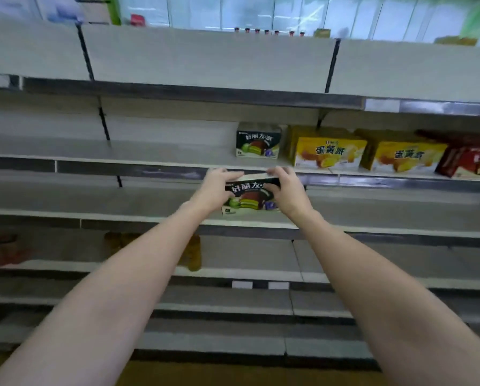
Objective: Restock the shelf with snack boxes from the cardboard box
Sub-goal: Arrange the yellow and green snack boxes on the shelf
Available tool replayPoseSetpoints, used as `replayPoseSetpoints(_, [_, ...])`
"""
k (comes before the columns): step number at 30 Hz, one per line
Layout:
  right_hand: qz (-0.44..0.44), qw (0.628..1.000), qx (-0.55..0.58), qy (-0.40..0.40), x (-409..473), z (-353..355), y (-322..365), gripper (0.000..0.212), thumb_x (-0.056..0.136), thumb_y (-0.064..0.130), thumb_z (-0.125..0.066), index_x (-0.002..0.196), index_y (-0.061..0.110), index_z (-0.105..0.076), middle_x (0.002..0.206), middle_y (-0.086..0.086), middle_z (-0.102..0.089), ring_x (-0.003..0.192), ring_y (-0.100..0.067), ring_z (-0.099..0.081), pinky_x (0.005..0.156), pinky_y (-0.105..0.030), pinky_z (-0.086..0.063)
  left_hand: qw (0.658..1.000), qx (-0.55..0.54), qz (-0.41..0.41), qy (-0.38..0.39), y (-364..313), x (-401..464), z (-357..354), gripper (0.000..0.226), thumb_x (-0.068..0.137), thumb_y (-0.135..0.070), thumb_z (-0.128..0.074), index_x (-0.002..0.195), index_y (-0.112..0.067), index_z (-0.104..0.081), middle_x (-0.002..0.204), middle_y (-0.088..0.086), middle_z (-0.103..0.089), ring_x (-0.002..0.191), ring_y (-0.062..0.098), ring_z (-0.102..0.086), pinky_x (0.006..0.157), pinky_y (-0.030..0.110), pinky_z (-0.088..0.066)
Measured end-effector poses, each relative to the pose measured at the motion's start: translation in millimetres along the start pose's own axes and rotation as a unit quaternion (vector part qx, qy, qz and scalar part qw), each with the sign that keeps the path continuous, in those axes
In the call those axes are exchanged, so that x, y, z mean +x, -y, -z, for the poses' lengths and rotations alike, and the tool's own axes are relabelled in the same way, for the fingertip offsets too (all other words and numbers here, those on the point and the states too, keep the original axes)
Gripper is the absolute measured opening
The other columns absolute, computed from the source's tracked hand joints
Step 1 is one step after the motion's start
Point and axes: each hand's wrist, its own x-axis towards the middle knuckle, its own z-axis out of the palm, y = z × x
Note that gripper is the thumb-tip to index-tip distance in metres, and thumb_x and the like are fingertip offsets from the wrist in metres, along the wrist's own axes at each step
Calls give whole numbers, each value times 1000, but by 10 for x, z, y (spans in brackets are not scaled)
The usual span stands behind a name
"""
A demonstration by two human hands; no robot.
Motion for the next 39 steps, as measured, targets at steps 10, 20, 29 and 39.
replayPoseSetpoints(10, [20,991,0,-132,983,5,-231,35,95,20,-65,129,11,-65,140,-5,-53,124,-21,-52,107,-29,-40,994,-20,-87,-69,-25,1250,82,47,85,5,-68,126,-16,-66,118,10,-60,109,25,-52,106,30,-36])
replayPoseSetpoints(20, [-36,994,-65,-80,1740,-347,-469,42,97,13,-60,138,12,-52,143,-12,-43,124,-33,-51,104,-38,-43,994,-11,-70,-88,334,2024,-186,51,82,4,-71,125,-23,-68,130,12,-62,121,27,-55,105,24,-34])
replayPoseSetpoints(29, [-73,987,-141,-38,1987,-719,-828,83,82,-1,-69,151,21,-29,158,-11,-20,136,-36,-40,107,-48,-45,980,101,-152,-79,620,2355,-561,80,70,0,-78,142,-16,-48,142,13,-48,138,30,-31,113,40,-30])
replayPoseSetpoints(39, [-129,974,-184,3,2416,-772,-1024,91,86,-4,-64,158,26,-14,166,-7,-2,147,-37,-23,115,-45,-32,954,232,-165,-92,664,2734,-720,77,82,-21,-74,149,-10,-37,154,17,-36,145,33,-27,121,40,-9])
